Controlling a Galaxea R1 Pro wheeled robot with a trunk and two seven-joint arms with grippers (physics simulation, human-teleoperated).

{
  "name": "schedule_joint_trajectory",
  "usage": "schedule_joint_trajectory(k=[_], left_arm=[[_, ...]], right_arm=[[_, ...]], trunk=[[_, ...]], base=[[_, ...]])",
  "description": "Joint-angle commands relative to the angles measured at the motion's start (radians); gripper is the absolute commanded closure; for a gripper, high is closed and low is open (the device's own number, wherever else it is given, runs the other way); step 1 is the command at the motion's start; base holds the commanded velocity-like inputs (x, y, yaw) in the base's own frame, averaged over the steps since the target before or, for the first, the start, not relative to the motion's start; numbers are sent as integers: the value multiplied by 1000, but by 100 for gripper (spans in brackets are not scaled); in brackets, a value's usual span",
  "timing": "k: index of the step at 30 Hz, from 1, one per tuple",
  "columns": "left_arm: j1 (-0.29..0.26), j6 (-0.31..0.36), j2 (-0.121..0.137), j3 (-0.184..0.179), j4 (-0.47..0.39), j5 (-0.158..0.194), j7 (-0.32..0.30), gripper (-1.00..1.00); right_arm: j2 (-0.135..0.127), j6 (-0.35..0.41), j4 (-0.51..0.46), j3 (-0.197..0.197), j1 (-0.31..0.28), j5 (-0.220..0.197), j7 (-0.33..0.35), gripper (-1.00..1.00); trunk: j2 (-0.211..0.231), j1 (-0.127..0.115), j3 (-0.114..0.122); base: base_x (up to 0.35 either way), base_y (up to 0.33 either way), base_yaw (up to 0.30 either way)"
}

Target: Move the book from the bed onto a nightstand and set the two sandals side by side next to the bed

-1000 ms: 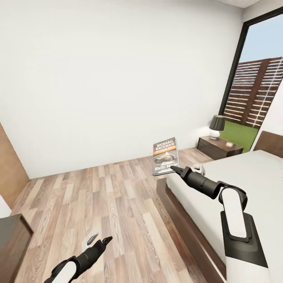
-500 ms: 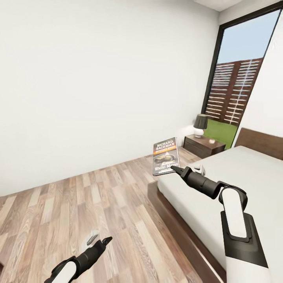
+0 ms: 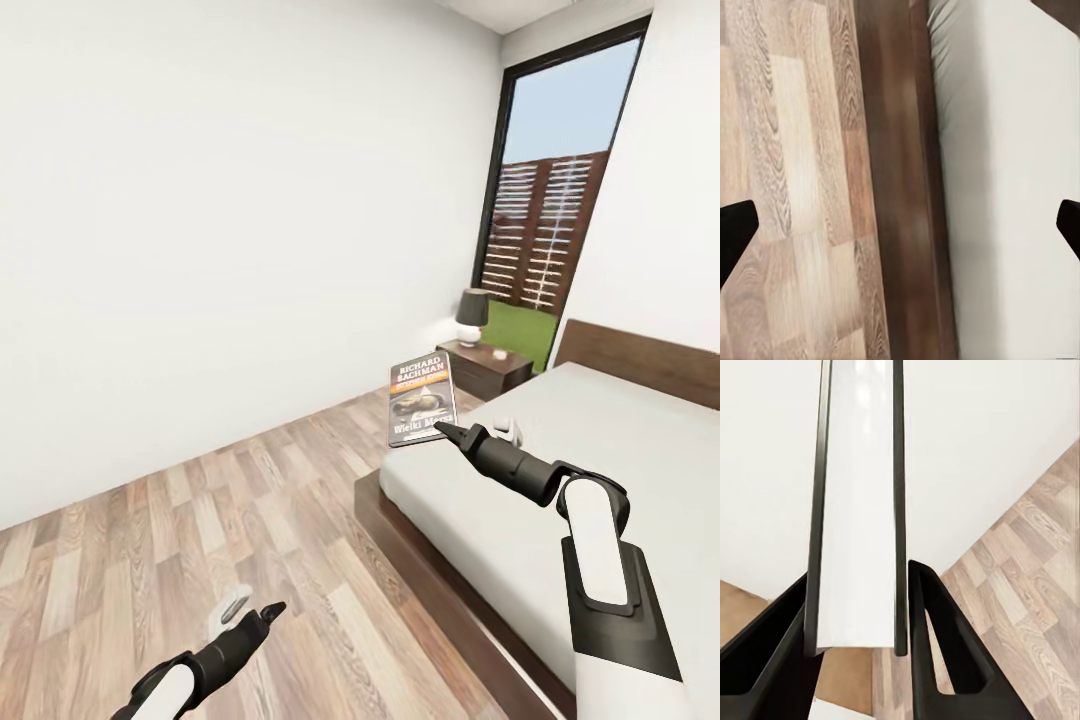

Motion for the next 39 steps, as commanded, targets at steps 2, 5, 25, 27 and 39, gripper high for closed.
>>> schedule_joint_trajectory(k=[2,5,25,27,39], left_arm=[[-1,1,1,-3,-1,8,1,-100],[-1,1,1,-3,-1,8,2,-100],[-2,1,1,-4,-1,8,6,-100],[-2,1,1,-4,-1,8,7,-100],[-2,1,1,-4,-1,8,9,-100]], right_arm=[[2,6,0,-3,-2,-1,8,100],[2,6,0,-3,-2,-2,8,100],[0,6,11,-3,-9,4,7,100],[0,6,12,-2,-9,5,8,100],[2,6,17,0,-6,9,6,100]], trunk=[[-2,1,-2],[-2,1,-2],[-2,1,-11],[-2,1,-13],[-2,1,-14]], base=[[263,218,-272],[262,220,-272],[261,224,-229],[260,225,-101],[261,225,-22]])
